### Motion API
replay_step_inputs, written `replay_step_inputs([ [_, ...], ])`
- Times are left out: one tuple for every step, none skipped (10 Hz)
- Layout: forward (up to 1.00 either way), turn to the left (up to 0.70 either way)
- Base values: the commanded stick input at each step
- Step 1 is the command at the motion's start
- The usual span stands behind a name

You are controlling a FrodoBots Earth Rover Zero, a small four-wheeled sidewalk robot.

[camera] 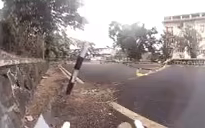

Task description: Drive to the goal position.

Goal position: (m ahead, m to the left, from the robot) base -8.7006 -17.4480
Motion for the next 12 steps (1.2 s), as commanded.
replay_step_inputs([
  [0.00,-0.50],
  [0.00,-0.50],
  [0.00,-0.50],
  [0.00,-0.50],
  [0.00,-0.50],
  [0.00,-0.50],
  [0.00,-0.50],
  [0.00,-0.50],
  [0.00,-0.50],
  [0.00,-0.50],
  [0.00,-0.50],
  [0.00,-0.50],
])
